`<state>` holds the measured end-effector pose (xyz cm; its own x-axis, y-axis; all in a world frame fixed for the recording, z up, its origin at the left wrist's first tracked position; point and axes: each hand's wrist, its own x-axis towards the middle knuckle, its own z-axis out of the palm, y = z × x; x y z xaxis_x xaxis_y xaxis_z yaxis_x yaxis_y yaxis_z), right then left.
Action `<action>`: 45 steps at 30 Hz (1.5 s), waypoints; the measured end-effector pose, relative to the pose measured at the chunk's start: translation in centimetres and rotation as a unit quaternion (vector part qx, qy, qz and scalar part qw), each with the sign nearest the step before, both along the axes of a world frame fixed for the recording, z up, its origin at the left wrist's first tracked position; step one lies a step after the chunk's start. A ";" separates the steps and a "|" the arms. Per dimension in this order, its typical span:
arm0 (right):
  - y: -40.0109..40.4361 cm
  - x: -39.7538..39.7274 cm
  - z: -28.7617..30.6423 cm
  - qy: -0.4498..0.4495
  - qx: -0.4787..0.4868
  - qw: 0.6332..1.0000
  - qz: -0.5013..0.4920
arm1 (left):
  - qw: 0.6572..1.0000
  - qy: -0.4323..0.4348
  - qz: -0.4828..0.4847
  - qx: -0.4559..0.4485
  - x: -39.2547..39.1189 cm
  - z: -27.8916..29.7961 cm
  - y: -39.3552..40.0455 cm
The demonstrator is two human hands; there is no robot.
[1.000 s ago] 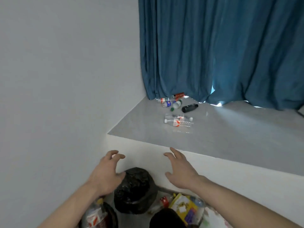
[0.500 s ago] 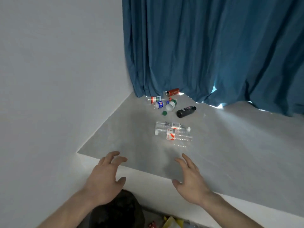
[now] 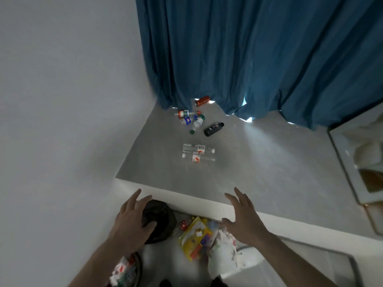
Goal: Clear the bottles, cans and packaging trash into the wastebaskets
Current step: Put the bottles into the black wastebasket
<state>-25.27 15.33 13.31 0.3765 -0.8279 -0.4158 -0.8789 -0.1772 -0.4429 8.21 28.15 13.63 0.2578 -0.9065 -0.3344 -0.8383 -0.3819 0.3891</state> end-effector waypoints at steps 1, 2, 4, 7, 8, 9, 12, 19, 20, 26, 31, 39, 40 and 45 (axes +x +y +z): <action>0.5 -1.0 0.7 -0.008 -0.004 1.000 -0.006 | 1.000 0.006 0.000 -0.004 -0.6 0.6 0.6; 0.8 -2.0 1.3 -0.013 -0.008 1.000 -0.015 | 1.000 0.008 -0.002 -0.006 -1.3 1.2 0.9; 0.8 -4.0 2.1 -0.010 -0.005 0.999 -0.037 | 1.000 0.006 -0.011 0.000 -2.7 2.2 0.9; 0.0 -6.9 2.4 -0.014 0.006 0.999 -0.050 | 1.000 -0.015 -0.016 -0.011 -4.8 3.5 -0.6; -0.5 -7.9 2.5 -0.018 0.003 0.999 -0.048 | 0.999 -0.021 -0.008 -0.024 -5.5 3.9 -1.4; -1.3 -8.9 2.8 -0.021 0.002 0.999 -0.042 | 0.999 -0.023 0.006 -0.038 -6.2 4.3 -2.3; -4.2 -12.1 3.9 -0.028 -0.008 0.999 -0.018 | 0.996 -0.030 0.041 -0.080 -9.1 5.5 -4.8; -10.9 -15.6 6.2 -0.005 -0.020 0.999 0.050 | 0.991 -0.021 0.058 -0.118 -16.5 7.6 -8.6; -11.6 -15.6 6.5 -0.009 -0.026 0.998 0.056 | 0.992 -0.021 0.055 -0.115 -17.1 7.6 -8.8; -13.4 -14.8 6.8 -0.034 -0.015 0.998 0.053 | 0.995 -0.016 0.054 -0.083 -17.5 6.8 -9.6; -13.7 -15.8 6.6 -0.015 -0.007 0.999 0.036 | 0.999 -0.004 0.025 -0.044 -16.8 6.3 -12.8; -16.6 -16.5 6.0 0.006 -0.024 0.999 0.020 | 0.999 0.020 -0.003 -0.036 -17.1 6.0 -17.1; -17.2 -16.3 5.7 0.006 -0.026 0.999 0.022 | 0.999 0.022 -0.001 -0.034 -17.1 5.9 -17.3; -21.3 -15.2 4.2 0.026 -0.024 0.998 0.056 | 1.000 0.012 0.024 0.001 -17.3 5.0 -18.3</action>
